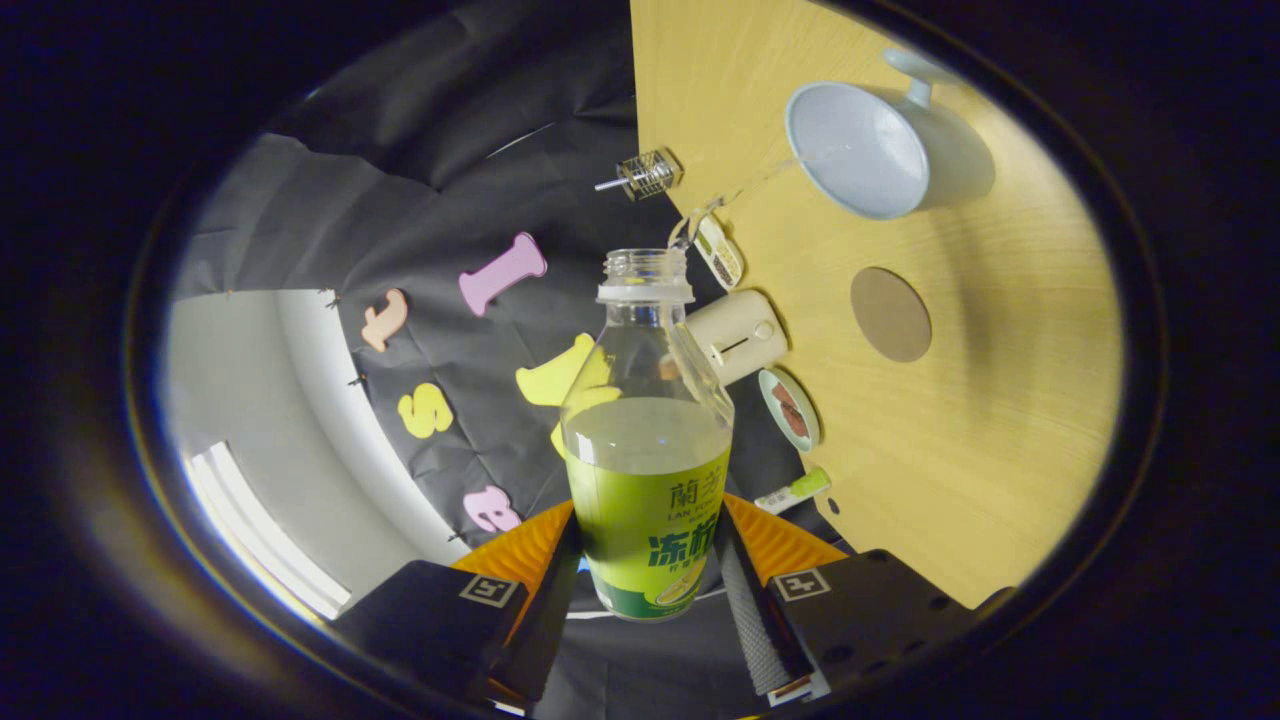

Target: Take the bottle from table, then pour the juice into the cup, finally place the bottle on the coaster

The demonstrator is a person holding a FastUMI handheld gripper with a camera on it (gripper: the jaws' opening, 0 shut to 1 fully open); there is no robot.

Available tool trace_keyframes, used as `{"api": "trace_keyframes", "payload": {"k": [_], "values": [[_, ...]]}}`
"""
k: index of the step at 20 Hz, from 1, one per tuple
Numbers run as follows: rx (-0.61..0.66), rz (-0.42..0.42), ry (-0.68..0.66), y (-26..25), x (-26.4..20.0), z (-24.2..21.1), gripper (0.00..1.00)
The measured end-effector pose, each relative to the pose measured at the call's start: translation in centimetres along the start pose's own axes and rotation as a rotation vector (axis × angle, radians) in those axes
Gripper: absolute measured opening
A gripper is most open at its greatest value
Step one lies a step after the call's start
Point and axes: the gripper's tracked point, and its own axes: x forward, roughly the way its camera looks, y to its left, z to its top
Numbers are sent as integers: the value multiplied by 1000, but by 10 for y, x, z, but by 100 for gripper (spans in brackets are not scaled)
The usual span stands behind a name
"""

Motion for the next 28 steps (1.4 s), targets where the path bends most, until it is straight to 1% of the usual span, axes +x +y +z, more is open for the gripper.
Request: {"api": "trace_keyframes", "payload": {"k": [5, 9, 19, 24, 28], "values": [[49, 34, -5, 13, 3, -2, 77], [84, 37, 0, 17, 6, -6, 77], [164, 91, -23, 30, 3, 2, 77], [222, 143, -25, 40, 6, 2, 77], [224, 144, -27, 40, 4, 3, 77]]}}
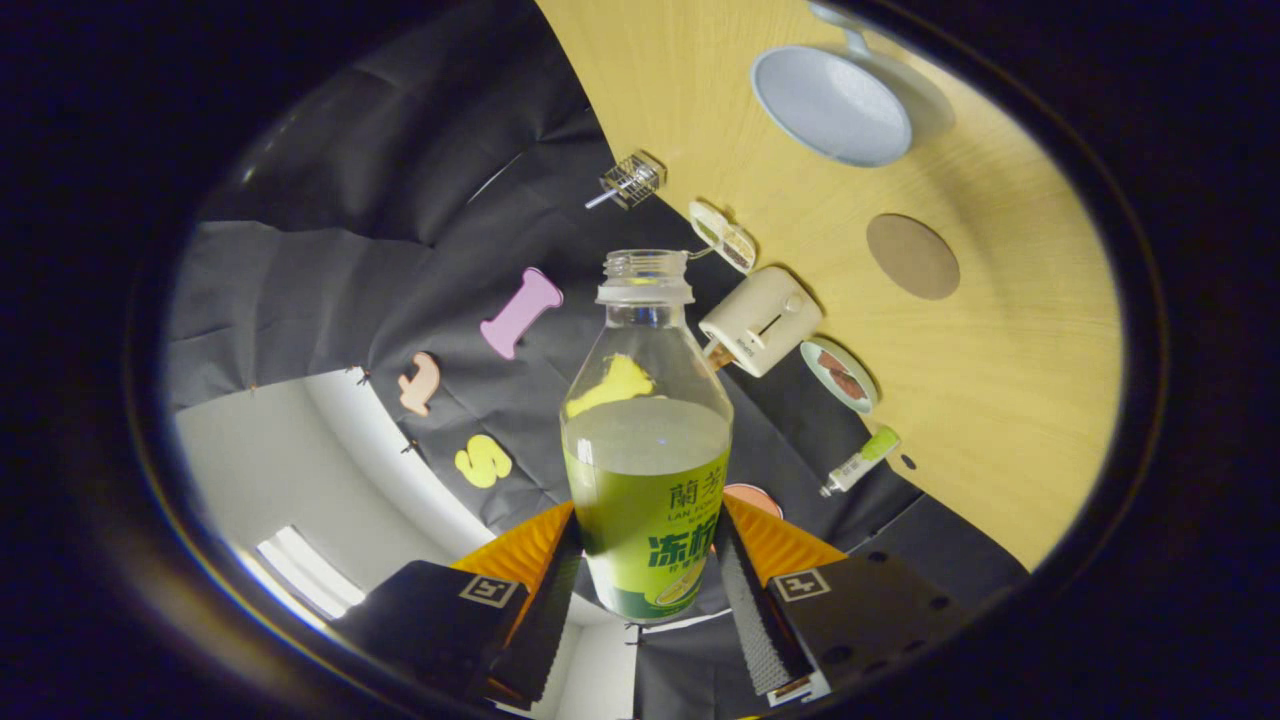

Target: Take the bottle from table, then pour the juice into the cup, finally place the bottle on the coaster

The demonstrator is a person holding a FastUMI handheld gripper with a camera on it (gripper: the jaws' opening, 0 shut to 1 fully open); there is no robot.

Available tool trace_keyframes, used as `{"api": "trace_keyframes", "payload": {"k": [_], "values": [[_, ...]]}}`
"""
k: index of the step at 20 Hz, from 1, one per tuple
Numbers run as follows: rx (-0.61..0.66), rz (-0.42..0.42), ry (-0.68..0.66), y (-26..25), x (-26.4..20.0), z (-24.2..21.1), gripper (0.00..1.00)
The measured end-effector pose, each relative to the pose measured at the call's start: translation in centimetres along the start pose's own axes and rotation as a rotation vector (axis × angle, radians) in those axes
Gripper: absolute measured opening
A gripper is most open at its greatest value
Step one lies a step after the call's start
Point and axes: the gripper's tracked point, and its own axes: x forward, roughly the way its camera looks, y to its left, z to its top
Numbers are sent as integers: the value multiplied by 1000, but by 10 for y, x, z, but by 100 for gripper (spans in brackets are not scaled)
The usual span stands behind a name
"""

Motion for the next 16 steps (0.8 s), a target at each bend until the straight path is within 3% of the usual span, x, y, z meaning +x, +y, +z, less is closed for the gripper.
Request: {"api": "trace_keyframes", "payload": {"k": [3, 9, 16], "values": [[-7, -2, -2, 0, -1, 1, 77], [-143, -74, 19, -22, -3, 1, 77], [-585, -250, 92, -83, -21, 8, 77]]}}
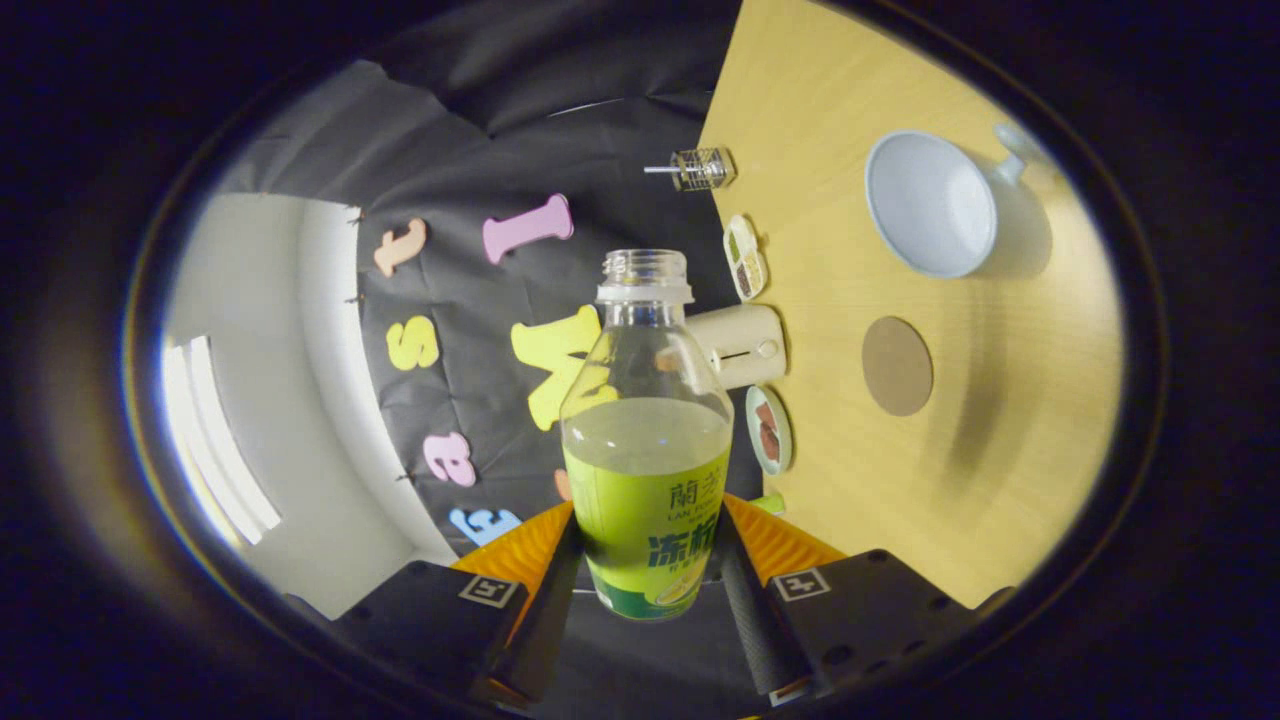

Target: Take the bottle from table, then pour the juice into the cup, finally place the bottle on the coaster

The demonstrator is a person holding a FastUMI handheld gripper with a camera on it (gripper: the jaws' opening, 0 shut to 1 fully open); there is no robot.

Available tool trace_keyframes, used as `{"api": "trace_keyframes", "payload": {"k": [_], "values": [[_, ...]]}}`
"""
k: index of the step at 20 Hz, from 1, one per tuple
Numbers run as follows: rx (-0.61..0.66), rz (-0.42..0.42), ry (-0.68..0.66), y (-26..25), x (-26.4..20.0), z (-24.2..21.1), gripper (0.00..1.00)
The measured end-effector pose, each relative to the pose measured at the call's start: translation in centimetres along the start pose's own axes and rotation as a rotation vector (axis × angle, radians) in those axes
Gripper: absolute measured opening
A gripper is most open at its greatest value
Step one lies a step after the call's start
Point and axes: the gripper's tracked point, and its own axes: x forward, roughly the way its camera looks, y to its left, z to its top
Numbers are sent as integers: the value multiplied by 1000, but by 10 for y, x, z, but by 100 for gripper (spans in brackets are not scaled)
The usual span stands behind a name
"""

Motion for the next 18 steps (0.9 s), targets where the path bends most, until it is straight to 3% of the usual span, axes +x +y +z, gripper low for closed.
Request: {"api": "trace_keyframes", "payload": {"k": [7, 11, 15, 18], "values": [[-541, -194, 21, -35, -6, -19, 78], [-928, -369, -25, -51, -8, -4, 78], [-1229, -455, -81, -47, -5, 12, 78], [-1346, -456, -120, -37, 5, 21, 79]]}}
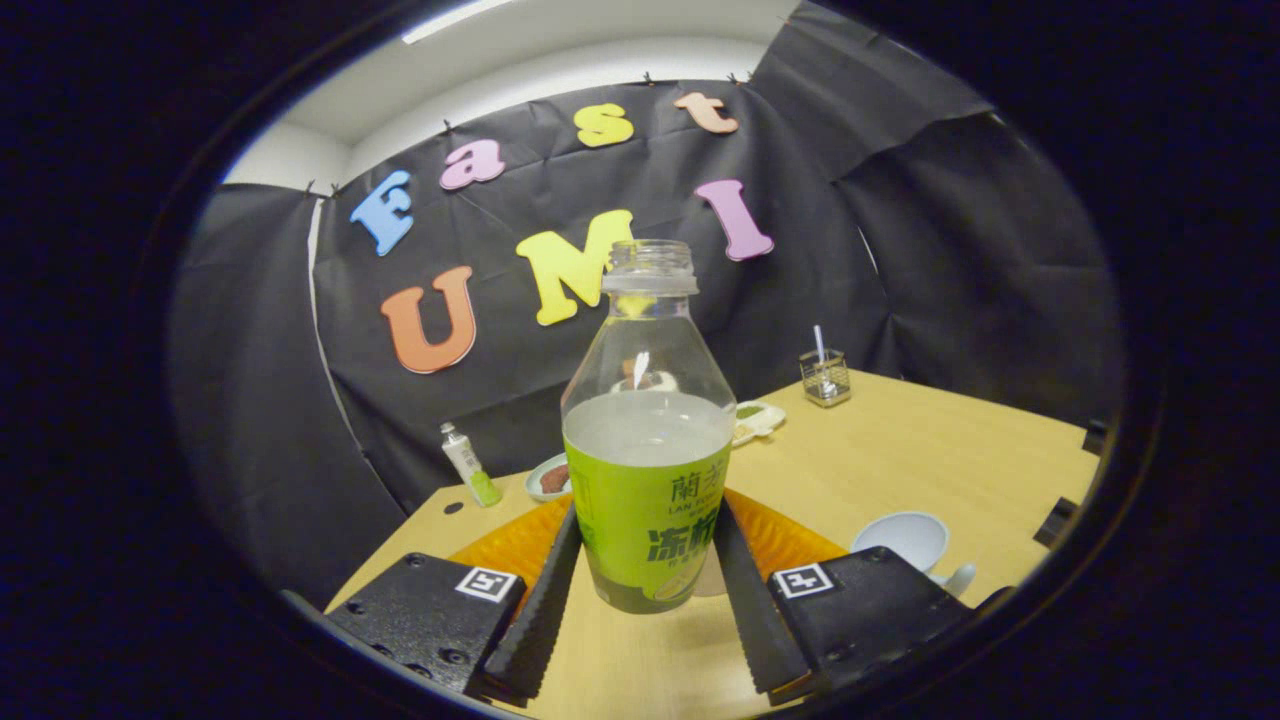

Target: Take the bottle from table, then pour the juice into the cup, finally place the bottle on the coaster

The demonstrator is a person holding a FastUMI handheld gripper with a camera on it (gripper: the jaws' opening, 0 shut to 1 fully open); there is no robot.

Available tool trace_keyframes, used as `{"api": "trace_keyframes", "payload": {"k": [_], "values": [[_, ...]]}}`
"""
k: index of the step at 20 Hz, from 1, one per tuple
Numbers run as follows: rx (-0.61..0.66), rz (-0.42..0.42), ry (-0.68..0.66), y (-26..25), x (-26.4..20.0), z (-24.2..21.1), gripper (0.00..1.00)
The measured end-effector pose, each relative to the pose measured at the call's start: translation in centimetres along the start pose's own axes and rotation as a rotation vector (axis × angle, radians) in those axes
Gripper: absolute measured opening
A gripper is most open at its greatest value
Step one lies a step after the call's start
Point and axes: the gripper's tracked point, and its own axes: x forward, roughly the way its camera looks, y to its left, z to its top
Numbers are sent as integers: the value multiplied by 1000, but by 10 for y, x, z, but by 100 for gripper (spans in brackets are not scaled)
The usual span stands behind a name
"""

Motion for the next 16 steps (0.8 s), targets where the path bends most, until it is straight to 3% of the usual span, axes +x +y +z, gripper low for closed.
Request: {"api": "trace_keyframes", "payload": {"k": [6, 11, 16], "values": [[-102, -47, -5, -15, 41, 4, 79], [-174, -94, 60, -41, 85, -22, 79], [-191, -87, 125, -45, 109, -51, 80]]}}
